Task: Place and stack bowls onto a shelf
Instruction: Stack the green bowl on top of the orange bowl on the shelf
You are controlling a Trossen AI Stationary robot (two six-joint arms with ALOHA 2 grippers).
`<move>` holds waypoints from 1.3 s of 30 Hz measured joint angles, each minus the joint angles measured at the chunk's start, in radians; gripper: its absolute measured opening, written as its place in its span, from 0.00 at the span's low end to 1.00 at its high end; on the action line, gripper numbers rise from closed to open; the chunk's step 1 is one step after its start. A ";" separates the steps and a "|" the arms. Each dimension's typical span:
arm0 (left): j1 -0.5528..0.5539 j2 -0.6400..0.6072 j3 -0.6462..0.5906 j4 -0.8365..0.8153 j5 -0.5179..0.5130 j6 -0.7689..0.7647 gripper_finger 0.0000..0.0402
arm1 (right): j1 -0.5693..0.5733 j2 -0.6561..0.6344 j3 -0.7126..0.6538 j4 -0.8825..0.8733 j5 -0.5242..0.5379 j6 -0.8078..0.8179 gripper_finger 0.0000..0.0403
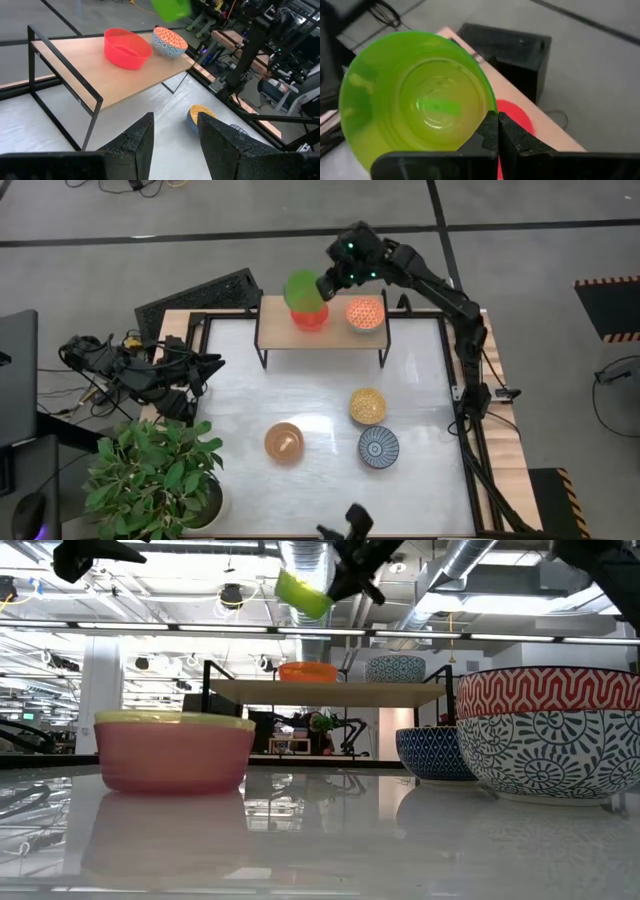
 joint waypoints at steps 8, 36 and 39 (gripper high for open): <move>0.000 0.000 0.000 -0.003 0.000 0.000 0.34 | -0.037 0.093 -0.002 0.013 -0.015 -0.002 0.04; 0.000 0.000 0.000 -0.021 -0.064 -0.002 0.34 | -0.071 0.158 -0.021 -0.087 0.003 -0.055 0.04; 0.000 0.000 0.000 -0.020 -0.064 -0.002 0.34 | -0.072 0.160 -0.021 -0.093 0.002 -0.058 0.05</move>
